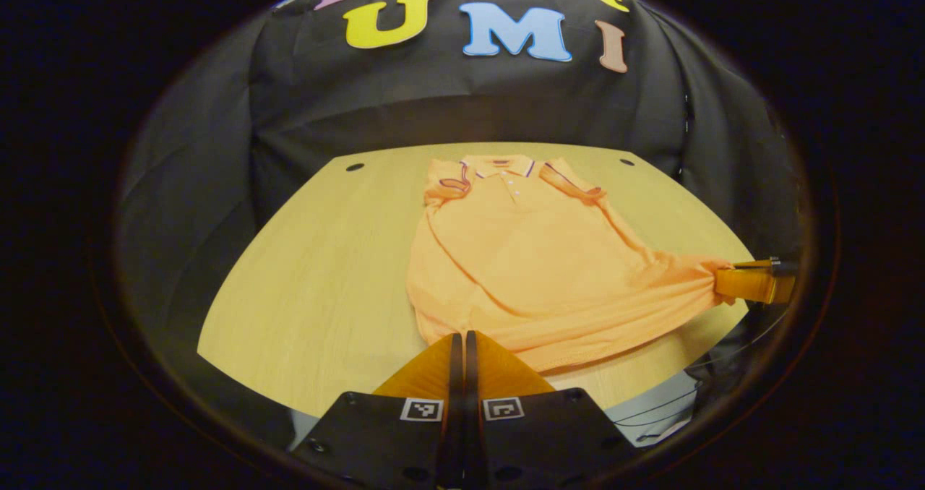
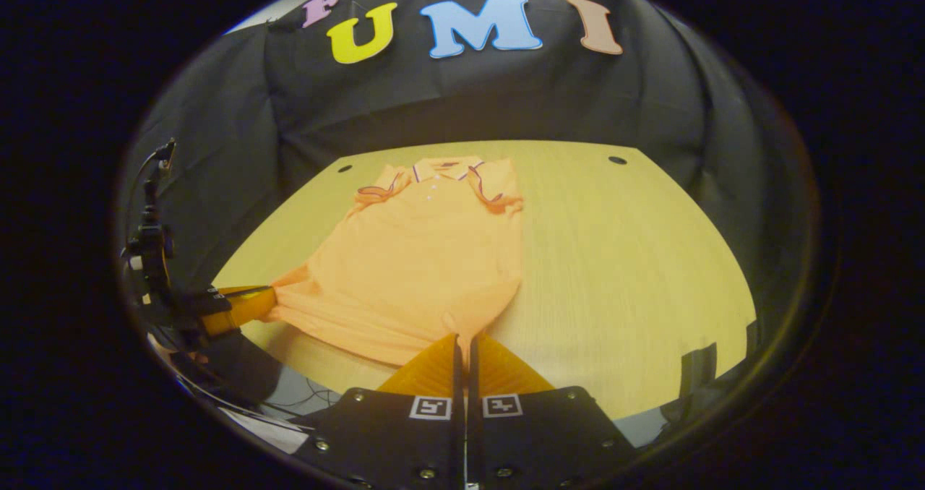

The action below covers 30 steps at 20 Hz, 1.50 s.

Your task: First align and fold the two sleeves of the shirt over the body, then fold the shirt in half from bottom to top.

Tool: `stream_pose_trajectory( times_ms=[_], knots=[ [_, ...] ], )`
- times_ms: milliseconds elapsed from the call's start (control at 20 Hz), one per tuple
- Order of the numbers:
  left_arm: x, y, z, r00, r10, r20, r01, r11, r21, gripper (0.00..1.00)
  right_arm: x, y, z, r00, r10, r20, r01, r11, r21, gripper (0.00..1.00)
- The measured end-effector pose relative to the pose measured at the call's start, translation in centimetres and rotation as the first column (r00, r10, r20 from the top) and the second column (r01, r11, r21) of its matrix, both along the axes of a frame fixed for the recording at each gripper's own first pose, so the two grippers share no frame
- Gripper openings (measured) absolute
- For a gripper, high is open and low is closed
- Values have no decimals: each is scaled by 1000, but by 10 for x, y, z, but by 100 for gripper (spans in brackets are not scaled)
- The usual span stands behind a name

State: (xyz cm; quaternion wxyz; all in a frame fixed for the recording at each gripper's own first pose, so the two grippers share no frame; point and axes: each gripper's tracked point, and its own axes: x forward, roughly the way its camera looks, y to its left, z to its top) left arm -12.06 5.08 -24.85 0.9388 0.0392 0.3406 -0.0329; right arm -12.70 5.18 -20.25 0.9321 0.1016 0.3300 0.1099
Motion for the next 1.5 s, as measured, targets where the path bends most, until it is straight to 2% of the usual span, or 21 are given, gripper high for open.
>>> stream_pose_trajectory(
  times_ms=[200, 250, 300, 650, 1100, 1500],
  knots=[
    [34, 2, 28, 999, -8, 52, 8, 1000, -3, 6, 36, -2, 26, 998, -30, 47, 30, 999, 11, 1],
    [44, 3, 33, 998, -10, 62, 10, 1000, -6, 7, 45, -4, 32, 998, -39, 56, 39, 999, 14, 5],
    [52, 4, 38, 998, -8, 70, 9, 1000, -13, 6, 54, -5, 37, 997, -45, 65, 44, 999, 17, 1],
    [122, -1, 56, 993, -34, 110, 40, 998, -49, 6, 118, -15, 63, 991, -88, 105, 89, 996, -7, 1],
    [232, -5, 79, 981, -58, 184, 72, 995, -70, 6, 213, -22, 77, 983, -120, 136, 129, 990, -54, 1],
    [305, -4, 75, 979, -60, 196, 78, 993, -86, 6, 284, -21, 81, 975, -157, 156, 170, 983, -74, 1]
  ],
)
